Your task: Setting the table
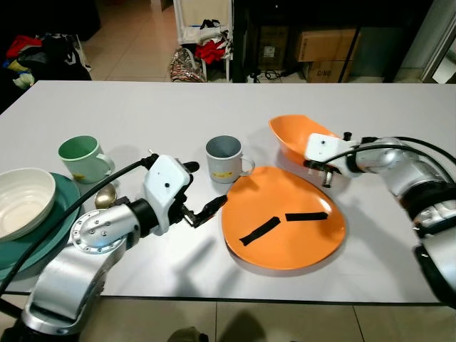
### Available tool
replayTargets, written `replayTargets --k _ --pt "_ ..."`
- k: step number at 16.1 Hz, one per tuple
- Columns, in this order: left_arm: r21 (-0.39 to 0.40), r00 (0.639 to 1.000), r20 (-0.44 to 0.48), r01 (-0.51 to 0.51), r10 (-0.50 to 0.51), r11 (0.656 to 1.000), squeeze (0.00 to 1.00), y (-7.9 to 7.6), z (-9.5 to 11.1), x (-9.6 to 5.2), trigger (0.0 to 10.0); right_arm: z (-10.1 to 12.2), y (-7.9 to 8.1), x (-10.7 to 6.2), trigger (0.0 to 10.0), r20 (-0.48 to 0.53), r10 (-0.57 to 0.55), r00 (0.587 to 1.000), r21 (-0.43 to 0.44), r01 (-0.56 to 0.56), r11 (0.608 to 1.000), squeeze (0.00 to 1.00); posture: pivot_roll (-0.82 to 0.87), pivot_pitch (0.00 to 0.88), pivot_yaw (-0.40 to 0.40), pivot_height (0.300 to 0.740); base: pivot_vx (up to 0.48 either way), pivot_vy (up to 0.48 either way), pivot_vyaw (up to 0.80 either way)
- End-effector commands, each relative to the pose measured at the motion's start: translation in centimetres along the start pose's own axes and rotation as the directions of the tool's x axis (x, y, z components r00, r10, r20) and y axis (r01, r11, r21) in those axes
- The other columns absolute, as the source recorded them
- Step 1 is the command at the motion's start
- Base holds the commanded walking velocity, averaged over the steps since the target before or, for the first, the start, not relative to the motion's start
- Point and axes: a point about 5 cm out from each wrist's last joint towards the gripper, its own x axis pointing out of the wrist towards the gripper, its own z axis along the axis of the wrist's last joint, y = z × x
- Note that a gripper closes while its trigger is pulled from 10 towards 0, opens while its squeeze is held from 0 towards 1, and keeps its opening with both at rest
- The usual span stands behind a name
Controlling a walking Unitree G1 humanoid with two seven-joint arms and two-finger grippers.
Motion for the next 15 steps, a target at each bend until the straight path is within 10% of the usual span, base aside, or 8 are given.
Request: replayTargets --k 1,7,15 --pt "0.005 1.000 -0.006 0.002 -0.002 1.000 0.00 -0.1 -0.1 0.3 10.0 0.1 -0.3 -0.6 0.0 0.014 0.014 1.000 -0.031 -0.013 0.999 0.00 0.09 0.000 0.060 0.740 0.000 0.000 0.00" --pt "0.000 1.000 0.018 -0.001 0.001 1.000 0.00 -0.2 0.1 1.0 10.0 2.8 0.5 -4.5 0.0 0.055 0.068 0.996 -0.242 -0.053 0.969 0.00 0.07 0.000 0.066 0.740 0.000 0.000 0.00" --pt "0.000 1.000 0.024 -0.012 0.012 1.000 0.00 -0.3 0.1 1.0 10.0 8.4 6.5 -6.4 0.0 0.104 0.217 0.971 -0.356 -0.167 0.919 0.00 0.08 0.000 0.055 0.740 0.000 0.000 0.00"
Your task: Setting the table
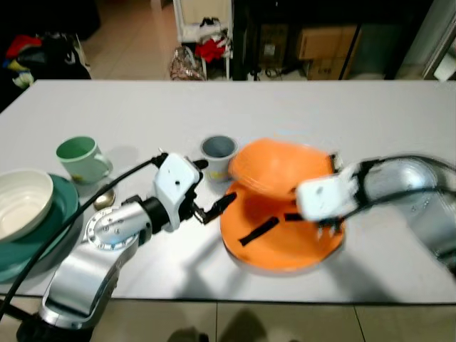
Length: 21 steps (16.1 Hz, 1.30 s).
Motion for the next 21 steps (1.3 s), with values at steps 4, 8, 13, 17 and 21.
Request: replayTargets --k 4,8,13,17,21 --pt "0.013 1.000 -0.007 -0.013 0.013 1.000 0.00 0.0 0.0 -0.3 10.0 1.4 1.2 0.4 0.0 0.027 0.031 0.999 -0.004 -0.030 1.000 0.00 0.10 0.000 0.049 0.740 0.000 0.000 0.00" --pt "0.016 1.000 -0.013 -0.013 0.013 1.000 0.00 0.0 -0.1 -0.3 10.0 1.7 2.6 0.7 0.0 0.009 0.086 0.996 0.000 -0.086 0.996 0.00 0.10 0.000 0.050 0.740 0.000 0.000 0.00" --pt "0.021 1.000 -0.013 -0.001 0.002 1.000 0.00 -0.2 -0.1 -0.1 10.0 1.6 3.4 0.8 10.0 -0.011 0.122 0.993 0.020 -0.121 0.992 1.00 0.09 0.000 0.054 0.740 0.000 0.000 0.00" --pt "0.020 1.000 -0.013 0.008 -0.008 1.000 0.00 -0.3 -0.2 -0.1 10.0 2.1 3.6 0.1 10.0 0.008 0.149 0.989 0.038 -0.149 0.988 1.00 0.08 0.000 0.058 0.740 0.000 0.000 0.00" --pt "0.020 1.000 -0.009 0.018 -0.018 1.000 0.00 -0.1 -0.2 0.1 10.0 3.1 3.3 -1.8 10.0 0.103 0.175 0.979 0.084 -0.184 0.979 1.00 0.06 0.000 0.074 0.740 0.000 0.000 0.00"
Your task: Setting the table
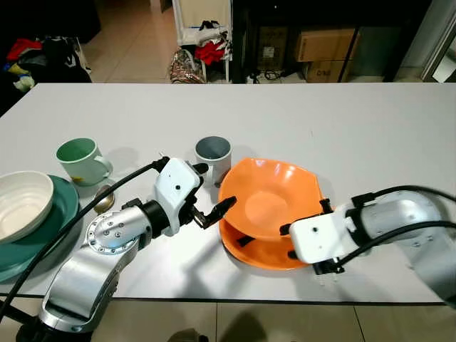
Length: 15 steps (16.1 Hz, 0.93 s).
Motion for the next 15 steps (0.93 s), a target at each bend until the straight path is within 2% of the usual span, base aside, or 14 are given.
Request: replayTargets --k 1,2,3,4,5,6,7,8,9,10,11,12,14,15 --pt "0.019 1.000 0.003 0.010 -0.010 1.000 0.00 0.1 0.3 0.2 10.0 0.4 -0.1 -0.7 10.0 0.017 -0.004 1.000 -0.001 0.004 1.000 1.00 0.06 0.000 0.074 0.740 0.000 0.000 0.00" --pt "0.017 1.000 0.008 0.012 -0.012 1.000 0.00 0.2 0.3 0.2 10.0 0.7 -0.1 -1.6 10.0 0.034 -0.009 0.999 0.012 0.009 1.000 1.00 0.05 0.000 0.079 0.740 0.000 0.000 0.00" --pt "0.003 1.000 0.028 0.003 -0.003 1.000 0.00 0.4 0.6 0.2 10.0 1.2 -0.3 -3.2 10.0 0.079 -0.046 0.996 0.048 0.043 0.998 1.00 0.05 0.000 0.080 0.740 0.000 0.000 0.00" --pt "-0.019 0.998 0.058 -0.028 0.029 0.999 0.00 0.7 1.0 0.2 10.0 1.7 -0.9 -5.2 10.0 0.167 -0.158 0.973 0.136 0.136 0.981 1.00 0.06 0.000 0.073 0.740 0.000 0.000 0.00" --pt "-0.026 0.997 0.067 -0.041 0.042 0.999 0.00 0.8 1.1 0.2 10.0 1.8 -1.1 -5.7 10.0 0.191 -0.197 0.962 0.168 0.166 0.972 1.00 0.06 0.000 0.071 0.740 0.000 0.000 0.00" --pt "-0.056 0.991 0.086 -0.102 0.106 0.993 0.00 1.2 1.5 0.1 10.0 1.8 -1.5 -6.4 10.0 0.245 -0.357 0.902 0.285 0.285 0.915 1.00 0.06 0.000 0.070 0.740 0.000 0.000 0.00" --pt "-0.063 0.982 0.082 -0.167 0.172 0.984 0.00 1.5 1.5 0.0 10.0 1.4 -1.6 -6.4 10.0 0.248 -0.512 0.823 0.428 0.381 0.820 1.00 0.06 0.000 0.081 0.740 0.000 0.000 0.00" --pt "-0.062 0.965 0.074 -0.248 0.252 0.967 0.00 1.8 1.4 0.0 10.0 0.5 -1.8 -5.1 10.0 0.172 -0.720 0.673 0.633 0.484 0.604 1.00 0.05 0.000 0.100 0.740 0.000 0.000 0.80" --pt "-0.067 0.958 0.076 -0.272 0.277 0.960 0.00 1.9 1.4 0.0 10.0 0.2 -1.8 -4.6 10.0 0.136 -0.771 0.622 0.688 0.501 0.526 1.00 0.05 0.000 0.105 0.740 0.000 0.000 0.80" --pt "-0.082 0.942 0.087 -0.317 0.324 0.945 0.00 2.2 1.5 0.1 10.0 -0.5 -1.5 -3.8 10.0 0.047 -0.848 0.527 0.761 0.532 0.373 1.00 0.04 0.000 0.118 0.740 0.000 0.000 0.80" --pt "-0.099 0.923 0.100 -0.362 0.372 0.927 0.00 2.5 1.6 0.1 10.0 -0.9 -1.2 -3.0 10.0 -0.035 -0.890 0.455 0.795 0.552 0.251 1.00 0.03 0.000 0.129 0.740 0.000 0.000 0.80" --pt "-0.115 0.904 0.104 -0.403 0.414 0.908 0.00 2.8 1.5 0.2 10.0 -1.1 -1.0 -2.6 10.0 -0.100 -0.910 0.401 0.844 0.518 0.135 1.00 0.03 0.000 0.129 0.740 0.000 0.000 0.80" --pt "-0.122 0.871 0.099 -0.469 0.481 0.875 0.00 3.1 1.2 0.1 10.0 -0.7 -0.9 -2.2 10.0 -0.157 -0.923 0.353 0.849 0.526 0.057 1.00 0.03 0.000 0.116 0.740 0.000 0.000 0.80" --pt "-0.126 0.862 0.091 -0.487 0.499 0.864 0.00 3.2 1.1 0.0 10.0 -0.6 -0.9 -2.0 10.0 -0.172 -0.922 0.347 0.850 0.526 0.039 1.00 0.04 0.000 0.107 0.740 0.000 0.000 0.80"
